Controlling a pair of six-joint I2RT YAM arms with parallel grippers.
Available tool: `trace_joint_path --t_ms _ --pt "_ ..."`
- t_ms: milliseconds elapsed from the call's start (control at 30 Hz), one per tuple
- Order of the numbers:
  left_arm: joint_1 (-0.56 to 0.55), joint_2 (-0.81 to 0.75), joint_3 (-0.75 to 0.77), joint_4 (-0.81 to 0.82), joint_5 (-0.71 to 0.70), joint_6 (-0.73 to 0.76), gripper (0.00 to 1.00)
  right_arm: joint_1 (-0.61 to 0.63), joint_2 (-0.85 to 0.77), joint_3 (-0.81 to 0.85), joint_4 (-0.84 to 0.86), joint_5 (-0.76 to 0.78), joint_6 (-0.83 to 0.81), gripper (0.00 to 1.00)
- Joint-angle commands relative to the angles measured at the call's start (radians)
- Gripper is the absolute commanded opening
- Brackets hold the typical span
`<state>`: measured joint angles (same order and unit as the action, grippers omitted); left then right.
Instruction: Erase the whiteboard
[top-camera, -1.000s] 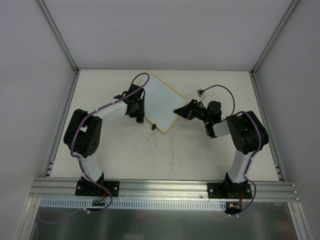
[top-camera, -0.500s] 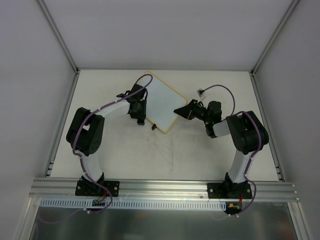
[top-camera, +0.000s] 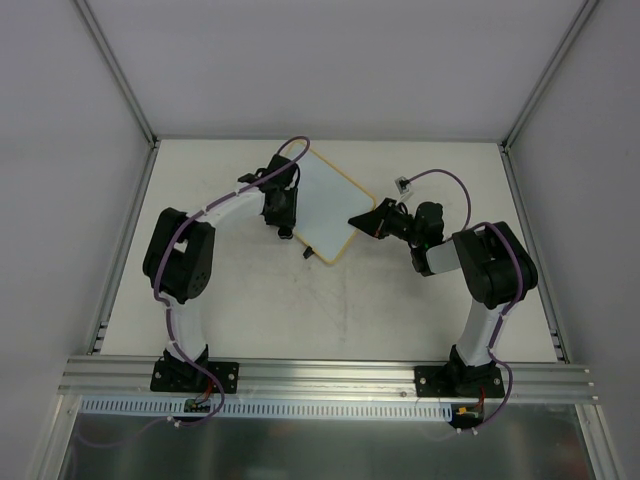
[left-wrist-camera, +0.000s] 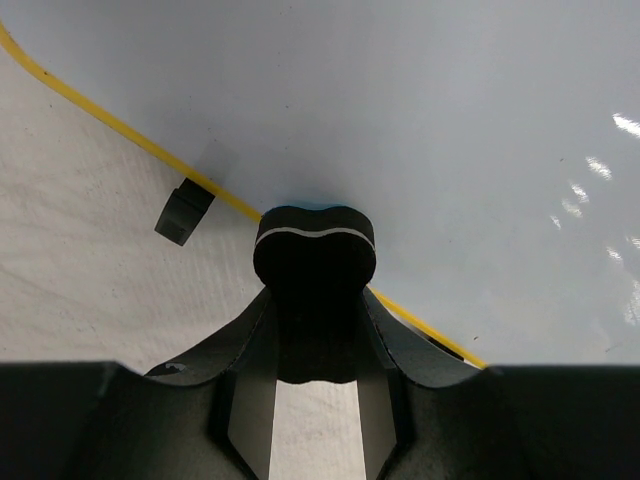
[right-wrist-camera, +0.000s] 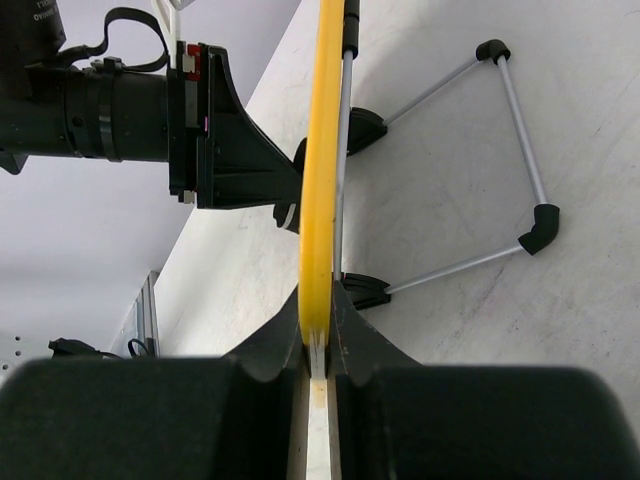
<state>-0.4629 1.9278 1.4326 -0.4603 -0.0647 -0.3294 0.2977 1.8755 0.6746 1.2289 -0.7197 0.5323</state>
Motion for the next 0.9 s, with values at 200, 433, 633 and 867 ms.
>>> trace_joint_path --t_ms 200,433,633,867 --pt "-0.040 -0.019 -0.141 0.003 0.003 -0.039 0.00 0.000 -0.027 0.026 0.296 -0.034 0.005 0.00" --pt "-0.052 -0.058 -0.164 0.045 0.016 -0.039 0.00 -0.002 -0.027 0.026 0.297 -0.034 0.005 0.00" --pt "-0.103 -0.118 -0.120 0.060 0.039 0.016 0.00 -0.002 -0.029 0.025 0.297 -0.032 0.005 0.00" --pt "-0.177 -0.139 -0.123 0.058 0.091 0.056 0.00 -0.003 -0.027 0.025 0.296 -0.032 0.006 0.00"
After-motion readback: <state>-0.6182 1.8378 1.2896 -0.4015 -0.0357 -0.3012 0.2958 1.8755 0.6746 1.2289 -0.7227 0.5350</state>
